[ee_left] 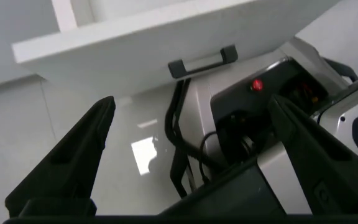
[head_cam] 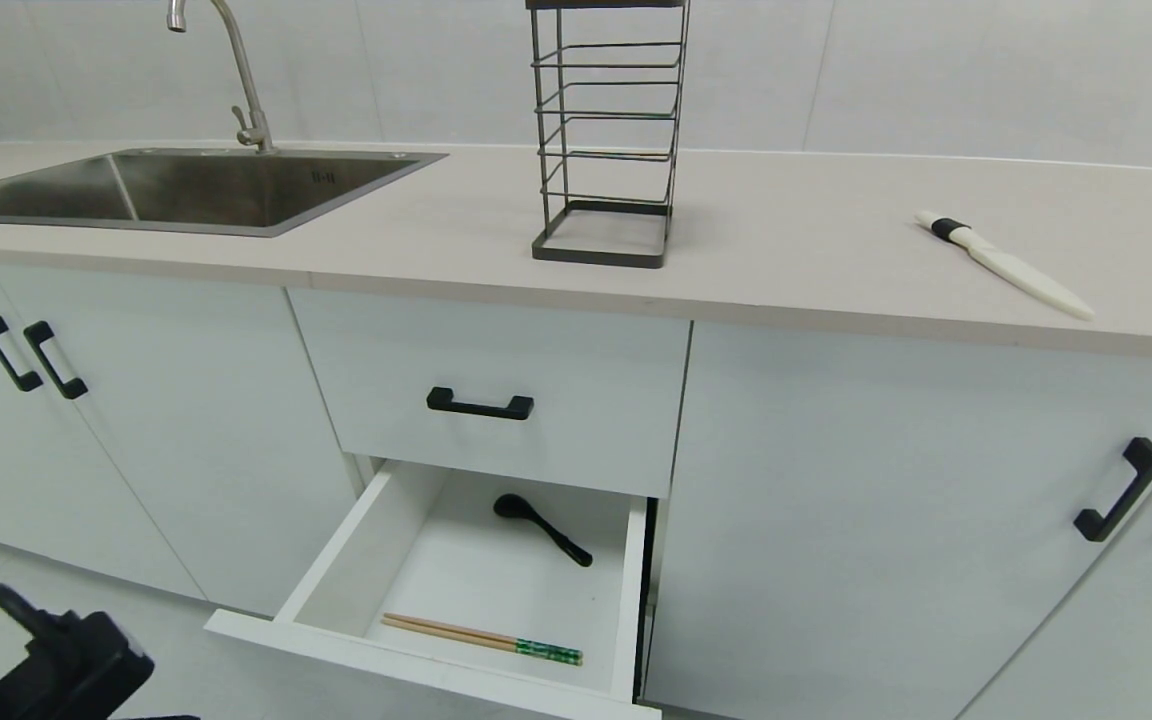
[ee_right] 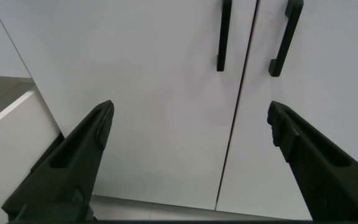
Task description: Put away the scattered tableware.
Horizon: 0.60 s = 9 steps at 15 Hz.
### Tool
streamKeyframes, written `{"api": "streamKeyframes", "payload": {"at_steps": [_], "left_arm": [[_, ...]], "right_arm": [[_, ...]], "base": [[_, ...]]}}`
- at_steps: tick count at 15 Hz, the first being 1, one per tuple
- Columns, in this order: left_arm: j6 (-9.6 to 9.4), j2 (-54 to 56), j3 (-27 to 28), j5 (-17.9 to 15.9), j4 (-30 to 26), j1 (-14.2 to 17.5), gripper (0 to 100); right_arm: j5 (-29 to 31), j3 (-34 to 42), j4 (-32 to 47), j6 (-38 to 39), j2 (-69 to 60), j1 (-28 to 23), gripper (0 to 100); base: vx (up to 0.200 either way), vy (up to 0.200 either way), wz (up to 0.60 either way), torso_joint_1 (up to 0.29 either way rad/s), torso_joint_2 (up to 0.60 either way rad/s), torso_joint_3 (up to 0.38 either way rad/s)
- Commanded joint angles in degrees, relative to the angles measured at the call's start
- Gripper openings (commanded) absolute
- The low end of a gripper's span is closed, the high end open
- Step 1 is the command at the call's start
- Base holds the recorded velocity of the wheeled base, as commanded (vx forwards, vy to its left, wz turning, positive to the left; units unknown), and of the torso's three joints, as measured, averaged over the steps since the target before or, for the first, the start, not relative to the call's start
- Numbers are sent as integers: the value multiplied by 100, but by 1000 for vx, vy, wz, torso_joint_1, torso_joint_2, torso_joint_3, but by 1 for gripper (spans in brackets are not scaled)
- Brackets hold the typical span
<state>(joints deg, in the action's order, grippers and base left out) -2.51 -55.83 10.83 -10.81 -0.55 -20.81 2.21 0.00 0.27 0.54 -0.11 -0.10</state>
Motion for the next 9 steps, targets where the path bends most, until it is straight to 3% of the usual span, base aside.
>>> {"api": "streamKeyframes", "payload": {"at_steps": [1, 4, 9], "left_arm": [[31, -613, -10, -88, 2, 42, 100], [40, -1035, -1, -149, 195, 95, 100], [23, -2696, 16, -88, 1549, 358, 100]], "right_arm": [[-1, 0, 0, -1, 11, 1, 100], [-1, 0, 0, -1, 11, 1, 100], [-1, 0, 0, -1, 11, 1, 100]], "base": [[0, 0, 0, 0, 0, 0], [0, 0, 0, 0, 0, 0], [0, 0, 0, 0, 0, 0]]}}
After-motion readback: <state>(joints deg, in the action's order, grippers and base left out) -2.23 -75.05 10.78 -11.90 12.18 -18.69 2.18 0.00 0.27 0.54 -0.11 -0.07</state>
